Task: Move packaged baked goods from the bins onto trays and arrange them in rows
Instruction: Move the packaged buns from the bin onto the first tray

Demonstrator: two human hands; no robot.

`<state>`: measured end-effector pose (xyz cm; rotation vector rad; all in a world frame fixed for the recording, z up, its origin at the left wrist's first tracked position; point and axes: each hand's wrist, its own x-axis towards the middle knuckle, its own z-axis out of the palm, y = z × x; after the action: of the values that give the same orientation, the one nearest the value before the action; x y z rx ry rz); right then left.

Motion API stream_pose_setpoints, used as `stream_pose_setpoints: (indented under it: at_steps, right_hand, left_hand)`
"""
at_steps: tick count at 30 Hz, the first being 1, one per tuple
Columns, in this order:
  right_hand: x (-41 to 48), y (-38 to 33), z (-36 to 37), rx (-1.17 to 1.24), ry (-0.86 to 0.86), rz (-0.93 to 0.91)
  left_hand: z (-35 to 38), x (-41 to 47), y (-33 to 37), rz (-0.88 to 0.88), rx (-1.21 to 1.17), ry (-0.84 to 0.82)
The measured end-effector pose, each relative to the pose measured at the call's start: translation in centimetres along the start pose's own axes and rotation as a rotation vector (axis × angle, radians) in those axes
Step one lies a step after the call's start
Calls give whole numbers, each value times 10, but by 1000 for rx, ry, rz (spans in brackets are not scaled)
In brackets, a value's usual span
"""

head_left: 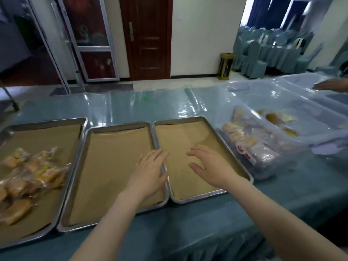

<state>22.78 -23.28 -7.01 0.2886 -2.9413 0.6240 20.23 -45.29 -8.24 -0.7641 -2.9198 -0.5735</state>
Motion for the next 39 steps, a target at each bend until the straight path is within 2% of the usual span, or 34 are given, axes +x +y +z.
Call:
stream_pose_setpoints:
  at_steps: [7,12,18,22,25,28,32,37,39]
  right_hand:
    - [-19,84,-67,-1,100,-24]
    - [-7,110,-98,19,172,-87]
    - [7,149,-144,16,380,-118]
    - [28,192,-165,-28,390,-73]
    - [49,227,-174,-74,314,-11]
    - [69,264,-185,-163,162,36]
    - [82,317,-193,-262,5,66]
    - [85,383,-200,-349,-403,222]
    - [92,407,-203,-372,-526,248]
  left_hand:
    - [27,51,88,39,-75,84]
    - [22,90,122,74,-69,157]
    - [15,145,164,137,-182,244]
    - [24,190,184,175,-218,268]
    - [32,228,193,176,-276,268]
    - [39,261,204,191,-325,246]
    - [52,286,224,241,-305,204]
    - [77,302,255,235,-249,73]
    - [87,312,268,169,-251,37]
